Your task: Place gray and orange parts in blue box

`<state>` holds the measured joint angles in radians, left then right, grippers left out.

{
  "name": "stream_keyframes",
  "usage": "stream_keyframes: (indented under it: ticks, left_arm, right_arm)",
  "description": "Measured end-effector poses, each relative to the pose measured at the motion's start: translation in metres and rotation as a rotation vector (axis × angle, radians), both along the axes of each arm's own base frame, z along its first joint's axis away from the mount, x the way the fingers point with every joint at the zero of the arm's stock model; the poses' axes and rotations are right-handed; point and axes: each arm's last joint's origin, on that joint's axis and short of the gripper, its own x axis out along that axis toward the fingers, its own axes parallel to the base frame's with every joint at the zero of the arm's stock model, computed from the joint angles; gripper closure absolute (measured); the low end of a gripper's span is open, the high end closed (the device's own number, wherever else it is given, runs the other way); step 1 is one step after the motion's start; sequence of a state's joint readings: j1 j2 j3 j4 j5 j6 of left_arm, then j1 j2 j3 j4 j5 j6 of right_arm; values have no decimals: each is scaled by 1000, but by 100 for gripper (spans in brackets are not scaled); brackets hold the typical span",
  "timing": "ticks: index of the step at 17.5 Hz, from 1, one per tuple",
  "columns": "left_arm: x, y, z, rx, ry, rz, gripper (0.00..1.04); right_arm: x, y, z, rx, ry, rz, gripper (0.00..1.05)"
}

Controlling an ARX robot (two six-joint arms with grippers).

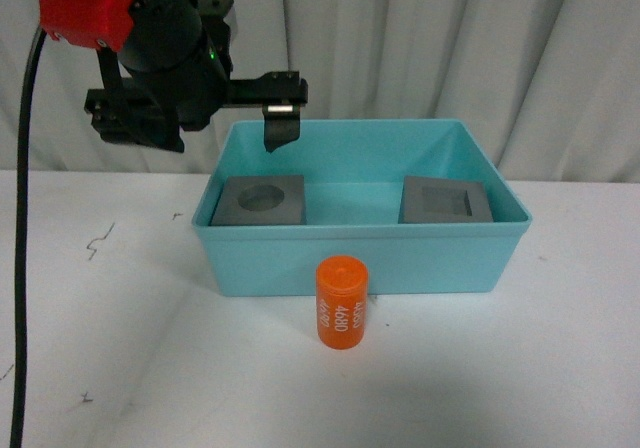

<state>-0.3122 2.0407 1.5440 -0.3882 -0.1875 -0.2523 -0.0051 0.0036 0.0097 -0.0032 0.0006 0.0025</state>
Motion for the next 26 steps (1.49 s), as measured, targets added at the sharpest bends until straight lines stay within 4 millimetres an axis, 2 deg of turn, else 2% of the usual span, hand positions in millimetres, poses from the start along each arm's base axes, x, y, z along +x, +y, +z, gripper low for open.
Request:
stream_keyframes:
  ticks: [3, 5, 7, 8, 9, 11, 12, 14, 20, 24, 26]
  left_arm:
    - [-23, 8, 49, -55, -196, -26, 7]
    - [-53, 9, 81, -60, -369, -92, 7]
    - [-85, 12, 101, -67, -464, -153, 7]
    - [-96, 16, 104, -50, -580, -145, 11]
    - [-113, 26, 102, -16, -729, -58, 21]
    - [-165, 63, 82, -10, -889, 22, 47]
    - [-179, 75, 75, -8, -921, 38, 57]
    - [-204, 91, 34, 4, -853, 17, 85]
    - [-223, 103, 18, 6, -852, 16, 103]
    - [-252, 116, -4, 4, -848, 10, 103]
    - [-263, 121, -9, 5, -862, 17, 103]
  right_arm:
    - [0, 0, 0, 0, 0, 0, 6]
    - [0, 0, 0, 0, 0, 0, 6]
    - [0, 0, 0, 0, 0, 0, 6]
    - [0, 0, 0, 0, 0, 0, 6]
    - [0, 0, 0, 0, -1, 0, 6]
    - [0, 0, 0, 0, 0, 0, 6]
    - [0, 0, 0, 0, 0, 0, 6]
    - [0, 0, 0, 0, 0, 0, 6]
    - [0, 0, 0, 0, 0, 0, 6]
    - [0, 0, 0, 0, 0, 0, 6]
    - [0, 0, 0, 0, 0, 0, 6]
